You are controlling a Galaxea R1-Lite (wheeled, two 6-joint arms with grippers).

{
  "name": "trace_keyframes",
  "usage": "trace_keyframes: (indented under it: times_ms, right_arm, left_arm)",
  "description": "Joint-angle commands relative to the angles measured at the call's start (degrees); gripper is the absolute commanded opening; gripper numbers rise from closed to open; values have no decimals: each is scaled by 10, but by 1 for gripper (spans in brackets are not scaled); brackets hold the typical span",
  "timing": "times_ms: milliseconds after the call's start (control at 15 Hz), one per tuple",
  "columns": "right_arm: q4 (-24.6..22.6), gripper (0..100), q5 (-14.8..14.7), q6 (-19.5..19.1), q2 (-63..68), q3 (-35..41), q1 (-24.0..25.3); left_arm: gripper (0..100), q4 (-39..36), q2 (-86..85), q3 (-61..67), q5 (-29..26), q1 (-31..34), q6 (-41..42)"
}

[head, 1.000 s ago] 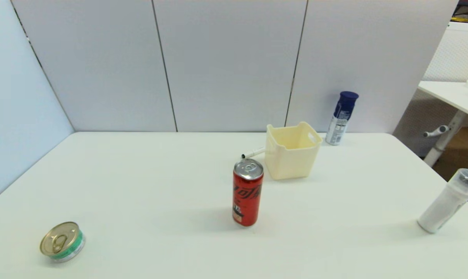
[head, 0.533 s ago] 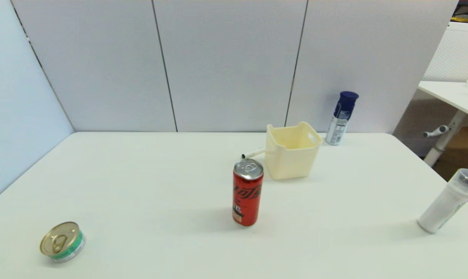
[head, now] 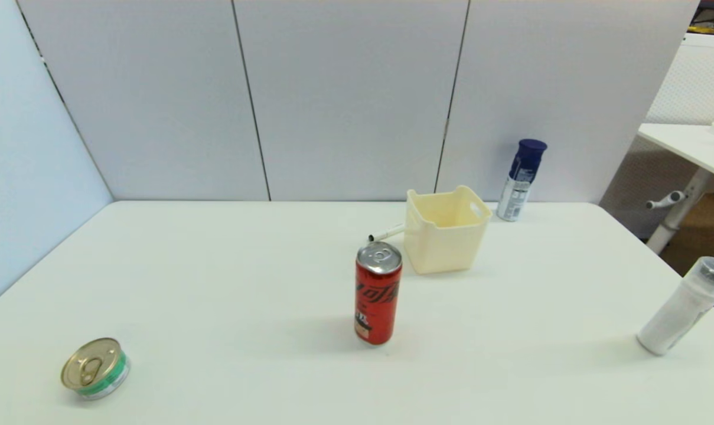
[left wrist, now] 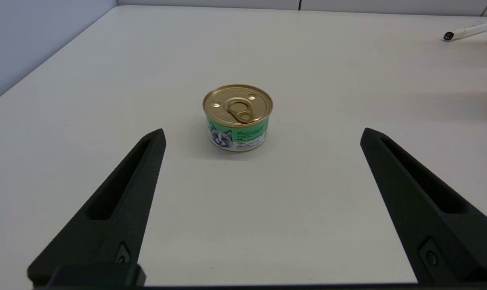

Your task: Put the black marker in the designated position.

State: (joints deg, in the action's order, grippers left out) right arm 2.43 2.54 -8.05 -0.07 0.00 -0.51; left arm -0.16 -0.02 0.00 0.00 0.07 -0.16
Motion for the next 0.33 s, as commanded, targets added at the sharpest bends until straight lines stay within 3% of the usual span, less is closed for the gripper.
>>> trace_keyframes:
  times_ms: [67,333]
  right_arm:
    - [0,100,3,-1,1,0,1]
    - [0,100,1,1,1,0,0]
  left_arm:
    - [100,0,1,0,1,0,0]
    - [100,0,1,0,1,0,0]
